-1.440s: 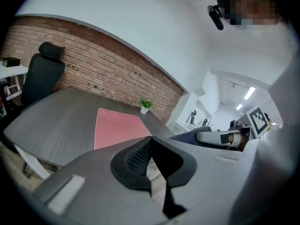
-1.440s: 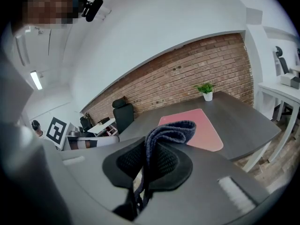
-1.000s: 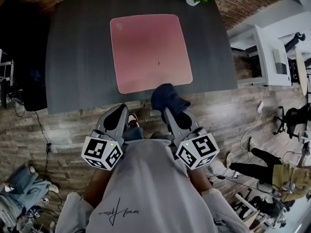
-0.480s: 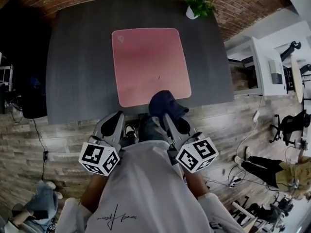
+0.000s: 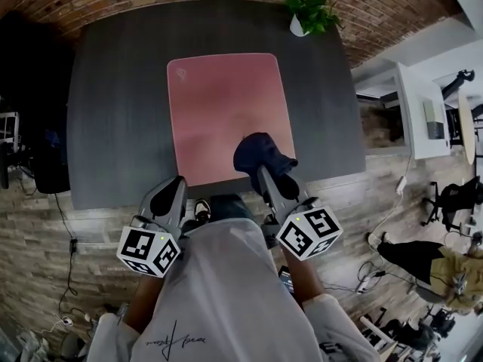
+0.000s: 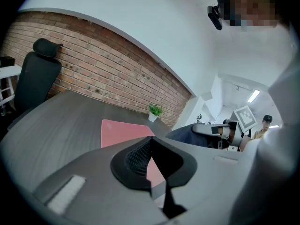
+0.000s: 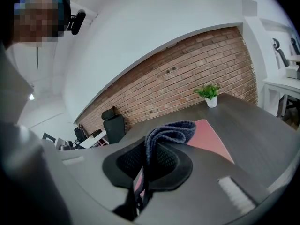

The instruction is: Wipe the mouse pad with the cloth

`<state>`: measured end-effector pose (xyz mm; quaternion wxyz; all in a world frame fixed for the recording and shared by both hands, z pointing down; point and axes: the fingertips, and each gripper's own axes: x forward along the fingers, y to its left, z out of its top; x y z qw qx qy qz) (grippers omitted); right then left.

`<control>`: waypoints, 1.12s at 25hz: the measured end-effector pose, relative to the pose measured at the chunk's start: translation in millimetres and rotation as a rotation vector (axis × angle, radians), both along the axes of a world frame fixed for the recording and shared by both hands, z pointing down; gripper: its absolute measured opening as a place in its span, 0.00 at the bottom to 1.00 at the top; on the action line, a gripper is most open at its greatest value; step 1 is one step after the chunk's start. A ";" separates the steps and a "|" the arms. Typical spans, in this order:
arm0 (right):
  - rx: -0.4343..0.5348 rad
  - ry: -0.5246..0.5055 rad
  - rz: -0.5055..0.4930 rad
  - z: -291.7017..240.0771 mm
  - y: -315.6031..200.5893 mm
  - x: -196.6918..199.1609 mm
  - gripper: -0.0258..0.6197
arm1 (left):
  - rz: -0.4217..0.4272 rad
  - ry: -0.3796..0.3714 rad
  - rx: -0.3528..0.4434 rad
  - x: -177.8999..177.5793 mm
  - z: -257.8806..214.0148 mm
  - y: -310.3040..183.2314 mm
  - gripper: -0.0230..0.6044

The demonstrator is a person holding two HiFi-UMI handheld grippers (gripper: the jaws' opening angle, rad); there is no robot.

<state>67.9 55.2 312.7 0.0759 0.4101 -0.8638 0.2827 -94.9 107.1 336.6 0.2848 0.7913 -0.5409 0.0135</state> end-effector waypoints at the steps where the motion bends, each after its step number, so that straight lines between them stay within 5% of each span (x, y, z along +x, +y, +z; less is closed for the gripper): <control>1: -0.002 0.000 -0.001 0.0 -9.2 1.1 0.09 | -0.004 -0.004 -0.003 -0.5 0.3 -8.5 0.06; 17: -0.043 0.077 -0.039 32.4 -156.1 32.7 0.09 | -0.071 -0.025 -0.081 18.0 11.5 -132.6 0.06; 28: -0.020 0.206 -0.038 68.0 -241.4 49.5 0.09 | -0.091 -0.022 -0.142 25.5 27.8 -158.5 0.06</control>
